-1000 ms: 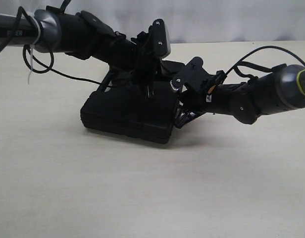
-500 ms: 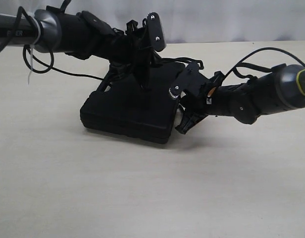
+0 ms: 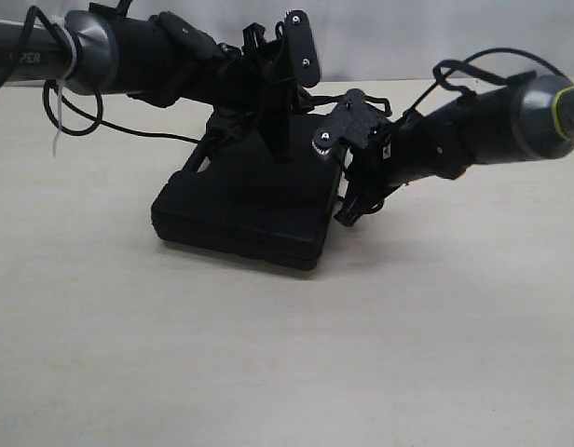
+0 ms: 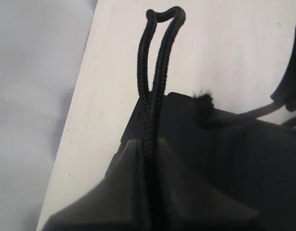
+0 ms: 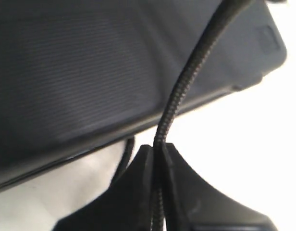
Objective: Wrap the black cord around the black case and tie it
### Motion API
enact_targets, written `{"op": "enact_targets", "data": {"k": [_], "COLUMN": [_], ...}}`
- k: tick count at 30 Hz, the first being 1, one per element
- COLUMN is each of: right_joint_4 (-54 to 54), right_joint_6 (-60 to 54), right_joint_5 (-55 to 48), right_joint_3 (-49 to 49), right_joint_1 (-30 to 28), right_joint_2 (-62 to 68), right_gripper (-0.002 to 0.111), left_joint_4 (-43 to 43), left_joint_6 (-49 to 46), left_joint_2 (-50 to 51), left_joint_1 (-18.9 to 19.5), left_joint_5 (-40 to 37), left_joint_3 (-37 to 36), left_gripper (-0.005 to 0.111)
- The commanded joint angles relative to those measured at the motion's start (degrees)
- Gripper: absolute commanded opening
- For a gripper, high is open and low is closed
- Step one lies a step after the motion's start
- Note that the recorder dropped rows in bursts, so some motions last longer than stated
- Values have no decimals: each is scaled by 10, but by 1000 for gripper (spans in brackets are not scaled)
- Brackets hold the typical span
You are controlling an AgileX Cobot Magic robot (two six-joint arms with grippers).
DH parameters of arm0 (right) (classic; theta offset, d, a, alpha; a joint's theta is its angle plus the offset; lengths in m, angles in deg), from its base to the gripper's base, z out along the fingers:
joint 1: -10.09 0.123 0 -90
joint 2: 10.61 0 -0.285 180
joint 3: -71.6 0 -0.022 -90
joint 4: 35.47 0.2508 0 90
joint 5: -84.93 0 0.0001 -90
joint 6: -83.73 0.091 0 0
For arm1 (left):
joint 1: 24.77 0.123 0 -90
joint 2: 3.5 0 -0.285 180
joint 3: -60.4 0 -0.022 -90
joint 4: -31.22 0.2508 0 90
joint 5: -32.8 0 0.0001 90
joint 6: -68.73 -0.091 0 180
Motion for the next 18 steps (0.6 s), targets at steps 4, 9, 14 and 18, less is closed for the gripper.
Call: {"op": "enact_targets", "data": {"k": [4,9,14,18], "right_joint_4": [3,13,60,120], "right_joint_6": [-13,-71,-87,-96], "right_joint_5": [-102,-192,-237,-340], "right_joint_3": [56,88,127,177], "right_joint_1": [0,0,0,-2], "right_joint_2": [-2,-2,-2,-2], "right_gripper": [4,4,4,4], "left_joint_4": [4,4,4,16], "left_joint_6": [3,-1,-1,-1], "left_joint_2": [-4,-4,-4,-4], "left_joint_1": [-1,-1,-1,-3], "left_joint_5": [11,41,47,32], "left_joint_3": [3,3,3,3], "left_gripper": [0,0,0,0]}}
